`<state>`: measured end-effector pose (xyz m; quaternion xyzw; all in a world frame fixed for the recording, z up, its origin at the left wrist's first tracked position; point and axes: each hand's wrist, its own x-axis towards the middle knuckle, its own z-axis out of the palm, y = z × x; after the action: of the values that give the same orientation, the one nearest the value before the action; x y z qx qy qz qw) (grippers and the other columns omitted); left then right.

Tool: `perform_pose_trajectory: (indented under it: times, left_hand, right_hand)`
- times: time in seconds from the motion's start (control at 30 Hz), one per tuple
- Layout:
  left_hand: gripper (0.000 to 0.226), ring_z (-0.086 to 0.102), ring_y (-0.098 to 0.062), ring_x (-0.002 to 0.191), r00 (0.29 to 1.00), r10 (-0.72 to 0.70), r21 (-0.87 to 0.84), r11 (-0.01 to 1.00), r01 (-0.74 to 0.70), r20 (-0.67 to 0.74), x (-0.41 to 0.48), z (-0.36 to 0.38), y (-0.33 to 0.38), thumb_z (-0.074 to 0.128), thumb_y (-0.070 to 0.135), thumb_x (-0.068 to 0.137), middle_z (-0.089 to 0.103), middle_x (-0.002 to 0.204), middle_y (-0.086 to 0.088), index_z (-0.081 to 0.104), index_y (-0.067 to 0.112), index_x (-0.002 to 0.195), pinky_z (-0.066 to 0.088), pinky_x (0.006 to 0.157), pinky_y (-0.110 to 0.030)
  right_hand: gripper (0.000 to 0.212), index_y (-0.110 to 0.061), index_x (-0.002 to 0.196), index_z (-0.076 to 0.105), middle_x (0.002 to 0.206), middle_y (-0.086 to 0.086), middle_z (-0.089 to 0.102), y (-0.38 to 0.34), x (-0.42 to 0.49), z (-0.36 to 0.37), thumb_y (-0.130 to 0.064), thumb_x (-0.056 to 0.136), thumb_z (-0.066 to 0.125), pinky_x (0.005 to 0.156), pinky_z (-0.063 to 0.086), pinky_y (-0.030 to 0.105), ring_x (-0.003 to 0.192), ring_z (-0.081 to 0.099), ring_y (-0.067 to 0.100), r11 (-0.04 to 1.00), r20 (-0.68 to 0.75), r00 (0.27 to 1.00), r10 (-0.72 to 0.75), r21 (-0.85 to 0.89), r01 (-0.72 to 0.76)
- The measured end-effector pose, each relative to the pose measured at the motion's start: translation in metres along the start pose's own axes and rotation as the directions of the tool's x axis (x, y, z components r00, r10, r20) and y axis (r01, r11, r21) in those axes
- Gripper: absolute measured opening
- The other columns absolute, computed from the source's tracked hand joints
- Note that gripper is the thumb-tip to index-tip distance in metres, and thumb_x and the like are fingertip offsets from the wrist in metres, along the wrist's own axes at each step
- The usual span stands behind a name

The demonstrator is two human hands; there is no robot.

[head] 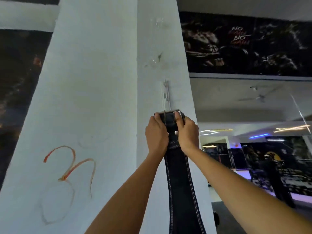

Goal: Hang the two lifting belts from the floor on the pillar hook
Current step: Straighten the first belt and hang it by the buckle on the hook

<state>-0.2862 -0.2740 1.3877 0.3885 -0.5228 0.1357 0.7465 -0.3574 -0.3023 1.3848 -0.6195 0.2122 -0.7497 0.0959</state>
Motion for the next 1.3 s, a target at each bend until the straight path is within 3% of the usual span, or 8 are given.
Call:
perform_pose_trajectory:
  times: [0.33,0.43,0.53,0.63,0.77,1.0,1.1,1.3]
  left_hand:
    - [0.049,0.055,-0.029,0.087,0.999,0.033,0.133,0.991,-0.028,-0.038,0.084,0.055,-0.034,0.019,0.032,0.101,0.061,0.09,-0.01,0.059,0.004,0.097,0.032,0.072,-0.033]
    - [0.034,0.057,-0.026,0.077,0.998,0.024,0.073,0.997,-0.019,-0.063,0.087,0.059,-0.045,0.026,0.032,0.101,0.059,0.078,-0.002,0.047,0.009,0.111,0.035,0.068,-0.033]
    - [0.028,0.057,-0.02,0.062,0.995,0.065,0.015,0.998,-0.064,-0.073,0.088,0.059,-0.049,0.031,0.03,0.1,0.056,0.066,-0.001,0.038,0.02,0.125,0.04,0.062,-0.033]
    - [0.041,0.055,-0.02,0.066,0.991,0.097,0.075,0.993,-0.09,-0.096,0.093,0.059,-0.05,0.027,0.032,0.101,0.053,0.064,0.001,0.057,0.006,0.09,0.03,0.059,-0.03]
    - [0.06,0.05,-0.017,0.057,0.993,0.058,0.146,0.988,-0.043,-0.1,0.097,0.061,-0.048,0.025,0.037,0.101,0.054,0.056,-0.004,0.058,0.001,0.067,0.024,0.053,-0.027]
    - [0.052,0.059,-0.032,0.095,0.998,-0.043,0.225,0.973,0.052,-0.045,0.11,0.074,-0.056,0.029,0.037,0.099,0.066,0.103,-0.019,0.061,-0.004,0.104,0.036,0.072,-0.033]
    - [0.044,0.055,-0.032,0.103,0.997,-0.078,0.263,0.962,0.08,-0.017,0.116,0.077,-0.052,0.03,0.031,0.1,0.061,0.116,-0.019,0.056,-0.003,0.113,0.032,0.076,-0.033]
    - [0.04,0.051,-0.034,0.113,0.995,-0.099,0.352,0.932,0.084,0.024,0.109,0.08,-0.057,0.028,0.025,0.1,0.057,0.122,-0.019,0.054,-0.001,0.118,0.031,0.078,-0.033]
  right_hand:
    - [0.052,-0.017,0.057,0.042,0.06,0.0,0.047,0.039,0.089,0.042,-0.051,0.094,0.031,0.059,0.034,0.03,0.063,0.049,0.022,0.995,-0.041,0.994,0.101,0.009,-0.101]
    - [0.045,-0.01,0.087,0.055,0.087,0.01,0.062,0.046,0.09,0.05,-0.049,0.094,0.035,0.069,0.035,0.033,0.082,0.05,0.024,0.996,-0.046,0.996,0.077,0.037,-0.075]
    - [0.047,-0.016,0.13,0.043,0.119,0.014,0.06,0.05,0.091,0.051,-0.045,0.094,0.038,0.078,0.041,0.036,0.104,0.055,0.028,0.997,-0.041,0.999,-0.01,0.072,0.013]
    - [0.049,-0.007,0.092,0.064,0.082,0.012,0.063,0.052,0.098,0.056,-0.049,0.093,0.037,0.07,0.043,0.035,0.089,0.061,0.034,0.995,-0.019,0.998,-0.062,0.083,0.063]
    - [0.057,-0.013,0.051,0.036,0.055,0.001,0.043,0.052,0.105,0.06,-0.052,0.092,0.037,0.06,0.036,0.035,0.063,0.051,0.027,0.999,-0.026,1.0,0.001,0.046,0.0]
    - [0.054,-0.011,0.056,0.037,0.067,0.007,0.049,0.065,0.12,0.062,-0.049,0.094,0.035,0.064,0.036,0.034,0.077,0.052,0.03,0.989,-0.046,0.988,0.146,-0.028,-0.148]
    - [0.052,0.001,0.082,0.057,0.096,0.019,0.064,0.069,0.131,0.065,-0.045,0.095,0.037,0.069,0.039,0.035,0.095,0.059,0.036,0.982,-0.03,0.983,0.182,-0.034,-0.183]
    - [0.049,0.004,0.101,0.059,0.111,0.022,0.063,0.083,0.129,0.064,-0.039,0.096,0.038,0.076,0.041,0.037,0.104,0.058,0.038,0.981,0.002,0.986,0.168,-0.101,-0.167]
